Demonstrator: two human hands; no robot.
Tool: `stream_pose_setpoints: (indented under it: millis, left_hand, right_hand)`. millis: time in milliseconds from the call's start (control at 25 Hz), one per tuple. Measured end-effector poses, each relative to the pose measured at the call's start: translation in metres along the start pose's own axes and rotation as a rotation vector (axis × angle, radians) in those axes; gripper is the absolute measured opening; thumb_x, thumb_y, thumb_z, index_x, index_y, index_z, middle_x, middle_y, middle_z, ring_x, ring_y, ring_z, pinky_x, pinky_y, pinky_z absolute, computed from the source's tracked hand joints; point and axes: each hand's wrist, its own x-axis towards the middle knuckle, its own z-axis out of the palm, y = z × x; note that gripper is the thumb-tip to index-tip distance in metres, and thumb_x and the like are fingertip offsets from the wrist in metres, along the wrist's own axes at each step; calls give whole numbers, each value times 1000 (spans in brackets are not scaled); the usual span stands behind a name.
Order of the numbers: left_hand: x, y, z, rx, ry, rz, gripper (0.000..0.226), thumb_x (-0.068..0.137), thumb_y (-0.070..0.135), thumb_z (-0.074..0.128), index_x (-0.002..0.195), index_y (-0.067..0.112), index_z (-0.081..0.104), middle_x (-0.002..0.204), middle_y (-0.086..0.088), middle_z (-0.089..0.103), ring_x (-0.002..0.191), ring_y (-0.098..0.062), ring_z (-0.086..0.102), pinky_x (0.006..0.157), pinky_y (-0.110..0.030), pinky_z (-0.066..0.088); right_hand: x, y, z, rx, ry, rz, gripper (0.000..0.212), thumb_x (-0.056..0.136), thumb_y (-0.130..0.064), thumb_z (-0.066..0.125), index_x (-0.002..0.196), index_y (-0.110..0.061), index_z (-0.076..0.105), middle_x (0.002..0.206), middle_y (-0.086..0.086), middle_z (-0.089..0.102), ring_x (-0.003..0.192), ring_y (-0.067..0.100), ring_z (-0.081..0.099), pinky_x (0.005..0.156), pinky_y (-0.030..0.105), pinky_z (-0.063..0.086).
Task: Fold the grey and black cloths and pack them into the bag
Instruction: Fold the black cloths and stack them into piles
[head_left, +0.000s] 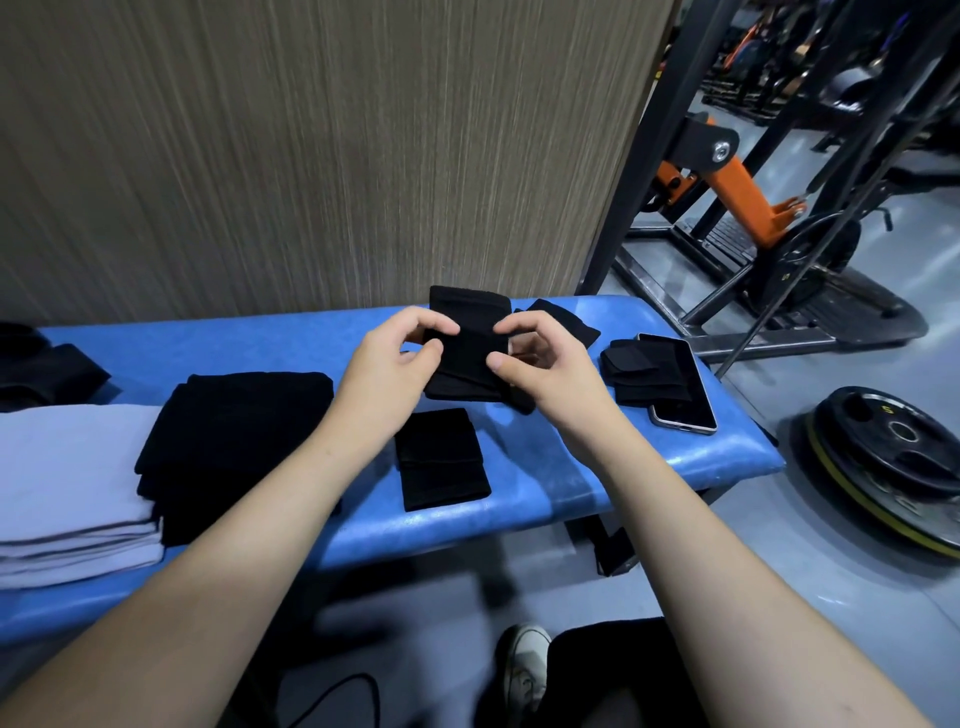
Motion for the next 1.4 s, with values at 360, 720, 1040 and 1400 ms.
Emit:
stream_pose_setpoints:
  millis: [360,720,1040,1400]
  left_hand:
    - [-24,2,-20,275,-138,-97,37,80,29,81,110,33,59,99,15,60,60,-3,60,61,-19,43]
    - [-48,-11,-8,712,-266,-92,52,89,37,69,134,24,46,124,-3,50,114,-24,53,92,-34,43]
    - [-59,-7,10,1028,-275,-12,40,95,26,64,127,7,49,136,-12,33,126,-30,40,93,-39,44]
    - [-63,-14,4,1283,-293,153,71,86,42,67,140,4,41,130,-9,45,122,-25,41,99,-31,36]
  right_hand:
    - [-6,-1,5,-61,-257,72,44,78,-4,82,117,-14,63,88,9,49,69,21,50,63,32,49]
    - [-13,14,15,-569,-358,24,52,78,-27,85,124,-28,62,94,-17,55,77,8,51,75,14,43]
    - [-7,27,15,-686,-432,38,54,78,-27,84,127,-35,62,94,7,58,80,17,51,80,28,47]
    - [-5,20,37,-728,-460,16,51,83,-35,80,130,-33,61,84,-15,51,69,3,46,69,10,37]
